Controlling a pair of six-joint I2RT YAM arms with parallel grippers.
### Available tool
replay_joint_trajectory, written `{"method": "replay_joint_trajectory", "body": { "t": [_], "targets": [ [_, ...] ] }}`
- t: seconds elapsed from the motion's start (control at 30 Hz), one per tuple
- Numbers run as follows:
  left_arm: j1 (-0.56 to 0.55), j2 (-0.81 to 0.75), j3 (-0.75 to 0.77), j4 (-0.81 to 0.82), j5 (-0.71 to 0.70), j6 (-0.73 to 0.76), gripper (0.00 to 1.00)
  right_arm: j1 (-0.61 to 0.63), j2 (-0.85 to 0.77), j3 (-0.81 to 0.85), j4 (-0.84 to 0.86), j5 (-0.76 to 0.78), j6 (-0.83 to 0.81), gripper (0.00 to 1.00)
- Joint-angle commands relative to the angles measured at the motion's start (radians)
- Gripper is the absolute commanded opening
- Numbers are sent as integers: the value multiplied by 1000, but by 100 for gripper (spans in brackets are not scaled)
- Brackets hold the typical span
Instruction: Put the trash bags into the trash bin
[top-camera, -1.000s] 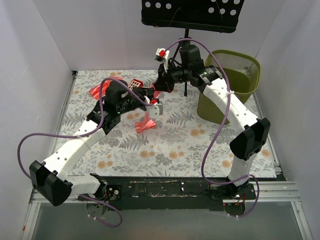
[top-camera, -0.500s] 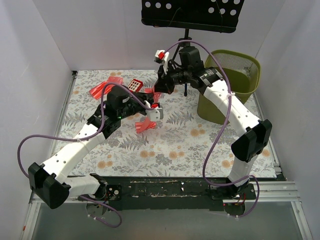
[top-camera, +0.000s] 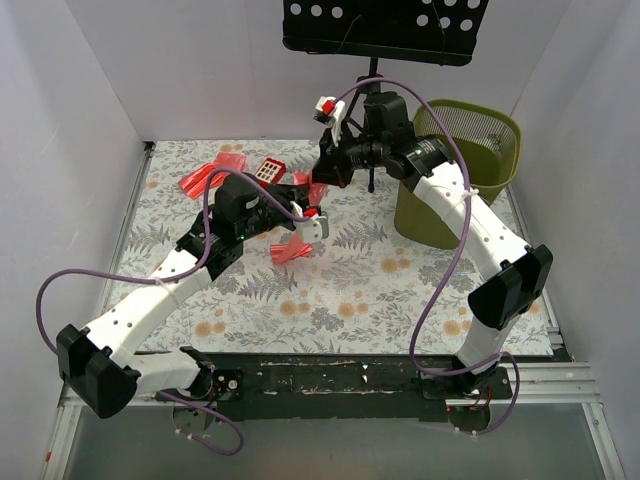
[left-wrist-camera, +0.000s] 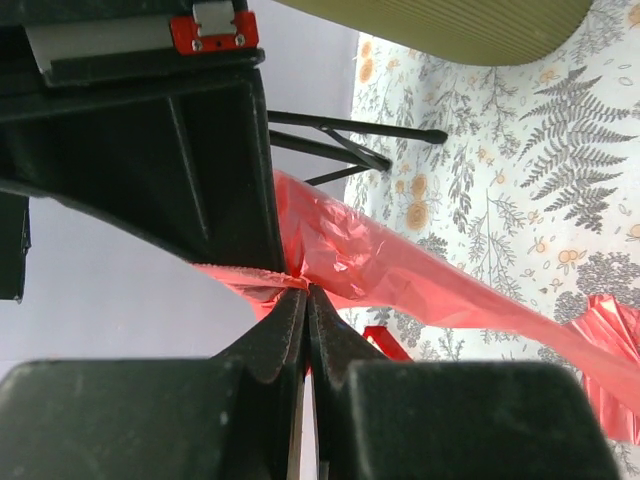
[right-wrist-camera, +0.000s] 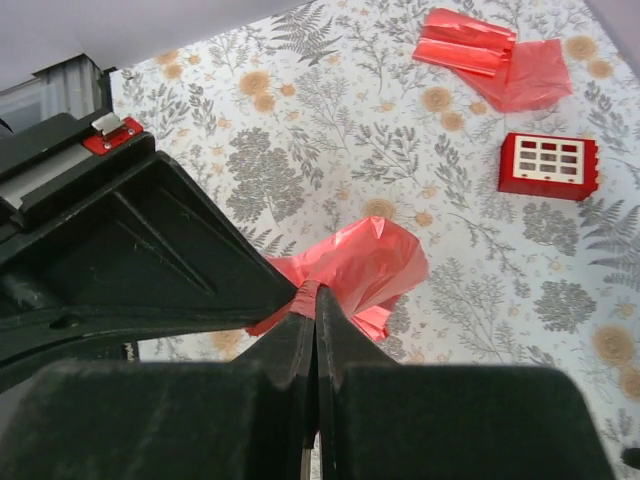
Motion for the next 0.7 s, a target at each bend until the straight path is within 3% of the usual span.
{"method": "replay_joint_trajectory", "body": {
  "t": [0.0,0.13,0.33,0.53,0.67],
  "targets": [
    [-40,-83,-48,-71,65,-20,0,-2,-39,56,62,30,17,1],
    [-62,-95,-16,-41,48,-29,0,0,-37,3,29,86,-21,1],
    [-54,6,41,153,-90,-3,0,16,-89,-77,11,18,-17,1],
    [-51,5,-33,95,-63,-9,0,18,-91,-14,31,-3,18,1],
    [-63,-31,-41,-39,-9,-18,0,15,-71,10,36,56,11,1]
  ]
}}
